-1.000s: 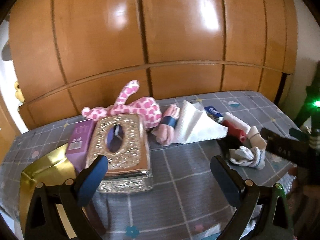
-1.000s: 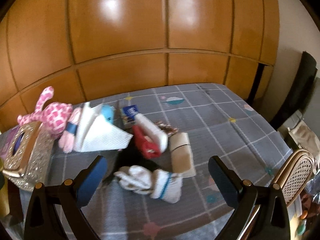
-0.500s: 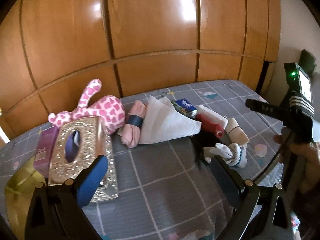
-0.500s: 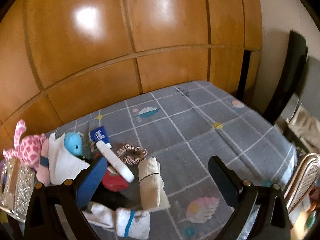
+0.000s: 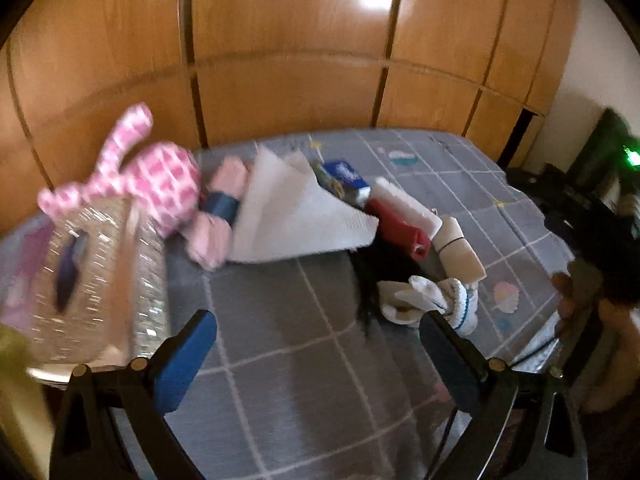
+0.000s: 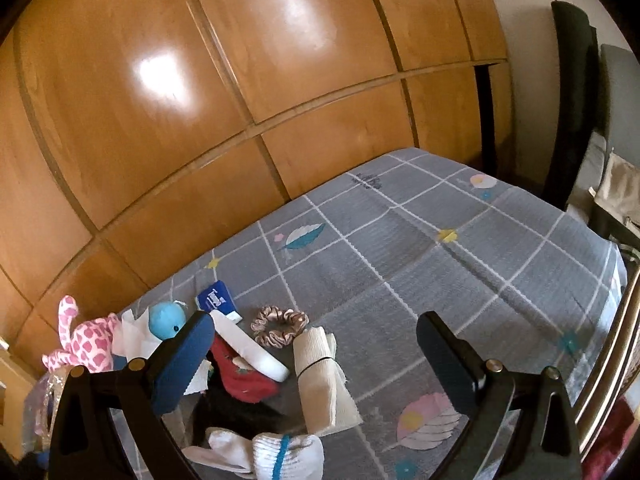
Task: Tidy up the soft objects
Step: 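Grasp the white tissue paper with the left gripper while the right gripper approaches the pink fuzzy roll, then lift the tissue paper with the left gripper while the right gripper grasps the pink fuzzy roll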
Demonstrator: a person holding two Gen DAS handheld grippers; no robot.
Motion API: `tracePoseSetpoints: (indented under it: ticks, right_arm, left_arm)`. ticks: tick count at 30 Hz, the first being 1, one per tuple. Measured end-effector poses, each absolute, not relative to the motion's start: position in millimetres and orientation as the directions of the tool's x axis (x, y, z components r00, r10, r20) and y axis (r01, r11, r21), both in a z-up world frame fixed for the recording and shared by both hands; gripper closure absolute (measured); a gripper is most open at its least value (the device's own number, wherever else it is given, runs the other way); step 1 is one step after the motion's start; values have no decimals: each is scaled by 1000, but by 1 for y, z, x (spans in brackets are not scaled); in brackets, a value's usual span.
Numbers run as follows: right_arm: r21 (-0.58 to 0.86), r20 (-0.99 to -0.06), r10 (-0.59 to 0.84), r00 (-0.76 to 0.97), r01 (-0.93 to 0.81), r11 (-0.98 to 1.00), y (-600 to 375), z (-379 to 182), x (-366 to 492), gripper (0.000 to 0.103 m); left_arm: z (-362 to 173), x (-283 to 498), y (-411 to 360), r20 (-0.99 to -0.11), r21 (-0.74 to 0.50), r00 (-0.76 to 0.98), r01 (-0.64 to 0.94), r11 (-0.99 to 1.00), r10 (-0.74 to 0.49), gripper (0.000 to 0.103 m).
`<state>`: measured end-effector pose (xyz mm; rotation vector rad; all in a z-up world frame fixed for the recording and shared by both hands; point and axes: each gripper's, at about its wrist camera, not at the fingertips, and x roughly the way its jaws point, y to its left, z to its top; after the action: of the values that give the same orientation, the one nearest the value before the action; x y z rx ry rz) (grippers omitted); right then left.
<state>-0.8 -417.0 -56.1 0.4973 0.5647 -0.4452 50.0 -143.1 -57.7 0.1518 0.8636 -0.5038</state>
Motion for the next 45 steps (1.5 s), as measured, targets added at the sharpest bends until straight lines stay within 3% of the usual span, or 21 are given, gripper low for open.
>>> tracePoseSetpoints:
  ticks: [7, 15, 21, 22, 23, 24, 25, 26, 28, 32, 40, 45]
  right_arm:
    - [331, -592, -236, 770, 499, 801, -416, -56, 0, 0]
    - [369, -599, -198, 776, 487, 791, -421, -60, 1, 0]
    - [379, -605, -186, 774, 485, 788, -422, -62, 1, 0]
    - [377, -606, -187, 773, 485, 789, -422, -62, 1, 0]
    - [375, -607, -188, 773, 486, 790, -421, -62, 2, 0]
    - [372, -608, -189, 771, 487, 790, -421, -62, 2, 0]
    - [370, -609, -191, 770, 488, 791, -421, -62, 2, 0]
    - [368, -610, -192, 769, 489, 790, -421, -62, 2, 0]
    - [364, -611, -195, 767, 492, 791, -421, -63, 2, 0]
    - [350, -612, -205, 764, 494, 796, -419, -62, 3, 0]
    - [296, -628, -193, 754, 461, 837, -408, -61, 10, 3]
    - [231, -667, -139, 732, 380, 896, -388, -64, 24, 11]
  left_arm:
    - [-77, 94, -160, -812, -161, 447, 448, 879, -376, 18]
    - [-87, 155, -187, -827, -48, 499, 396, 917, -259, 7]
    - [-104, 186, -210, -841, 21, 504, 396, 918, -198, 7]
    - [-107, 189, -216, -842, 48, 509, 399, 915, -178, 18]
    - [-112, 193, -221, -840, 80, 520, 405, 911, -158, 42]
    - [-116, 197, -224, -840, 98, 522, 416, 904, -149, 57]
    - [-122, 199, -226, -843, 110, 519, 424, 899, -141, 83]
    - [-128, 202, -226, -854, 100, 500, 433, 896, -146, 89]
    - [-137, 204, -218, -875, 18, 438, 453, 891, -205, 97]
    - [-136, 187, -188, -842, -90, 441, 456, 886, -312, 97]
    - [-115, 116, -138, -783, -186, 457, 477, 859, -423, 97]
    - [-110, 74, -119, -762, -167, 471, 520, 838, -444, 97]
